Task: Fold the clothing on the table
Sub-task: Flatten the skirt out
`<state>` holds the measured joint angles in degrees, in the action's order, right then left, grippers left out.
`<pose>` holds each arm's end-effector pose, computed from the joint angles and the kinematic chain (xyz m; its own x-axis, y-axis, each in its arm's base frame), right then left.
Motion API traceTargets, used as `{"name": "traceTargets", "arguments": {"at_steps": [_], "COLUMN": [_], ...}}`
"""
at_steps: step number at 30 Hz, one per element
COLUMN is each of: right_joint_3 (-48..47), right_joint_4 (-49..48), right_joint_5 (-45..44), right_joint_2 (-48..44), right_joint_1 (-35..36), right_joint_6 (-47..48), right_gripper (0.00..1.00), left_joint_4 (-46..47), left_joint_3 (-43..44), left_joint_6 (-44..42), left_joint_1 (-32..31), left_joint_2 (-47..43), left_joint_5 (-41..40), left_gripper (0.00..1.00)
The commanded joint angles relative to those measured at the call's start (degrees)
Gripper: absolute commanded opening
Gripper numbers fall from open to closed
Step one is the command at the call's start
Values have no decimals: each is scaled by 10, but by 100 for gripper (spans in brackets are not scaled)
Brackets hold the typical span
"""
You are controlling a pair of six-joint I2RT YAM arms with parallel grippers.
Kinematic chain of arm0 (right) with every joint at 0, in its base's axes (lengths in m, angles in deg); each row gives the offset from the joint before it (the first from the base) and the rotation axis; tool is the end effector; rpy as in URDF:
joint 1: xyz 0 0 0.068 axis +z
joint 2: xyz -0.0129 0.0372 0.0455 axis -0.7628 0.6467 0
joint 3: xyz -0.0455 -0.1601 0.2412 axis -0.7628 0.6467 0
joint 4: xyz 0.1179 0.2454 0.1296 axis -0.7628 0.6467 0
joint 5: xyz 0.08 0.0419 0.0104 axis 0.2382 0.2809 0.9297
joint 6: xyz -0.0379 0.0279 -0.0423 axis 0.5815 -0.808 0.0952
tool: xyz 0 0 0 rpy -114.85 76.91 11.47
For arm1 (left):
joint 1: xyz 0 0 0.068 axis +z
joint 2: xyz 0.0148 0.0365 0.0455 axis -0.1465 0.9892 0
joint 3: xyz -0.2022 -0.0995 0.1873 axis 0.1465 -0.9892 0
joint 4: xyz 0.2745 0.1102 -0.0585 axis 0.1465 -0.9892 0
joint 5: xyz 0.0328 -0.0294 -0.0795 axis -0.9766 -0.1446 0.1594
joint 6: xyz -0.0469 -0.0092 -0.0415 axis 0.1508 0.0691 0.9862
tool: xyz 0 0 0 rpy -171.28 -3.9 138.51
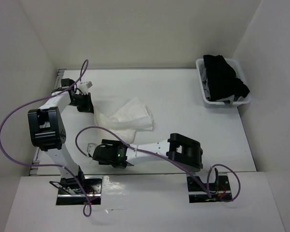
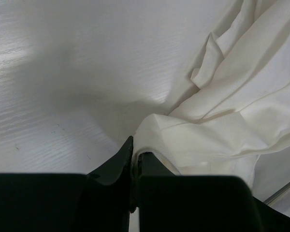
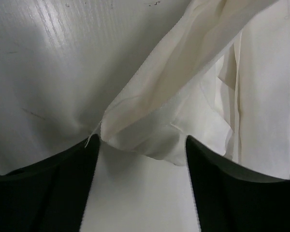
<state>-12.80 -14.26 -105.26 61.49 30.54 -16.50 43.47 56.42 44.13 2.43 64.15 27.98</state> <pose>0.1082 0.4843 0.1533 0.0915 -0.9037 -0.4184 -0.8109 0.1762 -0.5580 0.4210 0.0556 0.1880 -0.8680 -0.0794 -0.4902 0.1487 0.9003 -0.4090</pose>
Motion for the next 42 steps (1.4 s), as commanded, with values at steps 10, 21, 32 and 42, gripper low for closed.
{"name": "traceTargets", "arguments": {"at_steps": [10,21,32,42], "right_joint_3": [-15,-190,-199,-249], "right_joint_4": [-32,113,144,188], "right_joint_5": [-32,188,279,364], "right_joint_2": [7,-80,-170,-239], "right_joint_1": [3,-220,-372,-454], "right_joint_6": [-18,-67,-34,-9], "right_gripper": [0,0,0,0], "left_joint_4": [-10,-33,-62,-153], "left_joint_3": [1,1,4,106], "left_joint_6": [-7,-19,-36,-83], "left_joint_1": [9,2,-34,-69], "left_joint_2": [-13,-92,-208,-286], "left_joint_5": [36,29,-10,31], "left_gripper": [0,0,0,0]}}
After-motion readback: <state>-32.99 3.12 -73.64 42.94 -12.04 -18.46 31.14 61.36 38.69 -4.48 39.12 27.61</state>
